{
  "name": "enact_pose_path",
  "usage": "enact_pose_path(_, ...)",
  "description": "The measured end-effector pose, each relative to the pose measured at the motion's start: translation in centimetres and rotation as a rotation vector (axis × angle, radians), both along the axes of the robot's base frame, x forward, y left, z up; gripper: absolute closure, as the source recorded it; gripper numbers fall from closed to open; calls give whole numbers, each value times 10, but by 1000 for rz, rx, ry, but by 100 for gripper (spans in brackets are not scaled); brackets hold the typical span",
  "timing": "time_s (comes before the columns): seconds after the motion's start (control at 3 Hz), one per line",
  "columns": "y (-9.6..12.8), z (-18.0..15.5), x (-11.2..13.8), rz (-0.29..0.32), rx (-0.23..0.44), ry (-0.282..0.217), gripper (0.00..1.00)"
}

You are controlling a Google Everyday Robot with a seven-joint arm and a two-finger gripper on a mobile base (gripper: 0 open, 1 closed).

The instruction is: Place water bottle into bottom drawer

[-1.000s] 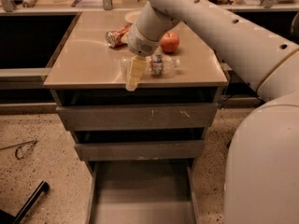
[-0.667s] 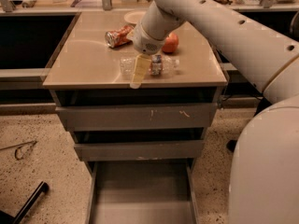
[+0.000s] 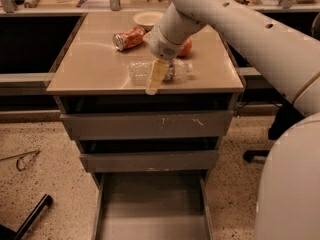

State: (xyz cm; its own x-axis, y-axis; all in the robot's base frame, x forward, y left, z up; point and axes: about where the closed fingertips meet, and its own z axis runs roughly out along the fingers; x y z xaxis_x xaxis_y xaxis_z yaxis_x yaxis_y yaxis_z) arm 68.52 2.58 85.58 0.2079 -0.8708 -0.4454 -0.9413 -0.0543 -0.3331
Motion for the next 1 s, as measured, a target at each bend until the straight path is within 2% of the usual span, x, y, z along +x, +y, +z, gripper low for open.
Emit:
enact_pose_path(0.33,0,0,0,0,0,0,0)
enact_pose_path(0.67,-3,-13,5,-7,-9,27,0)
enact_pose_path(1.0,0,-32,11,-2,-36,76,0)
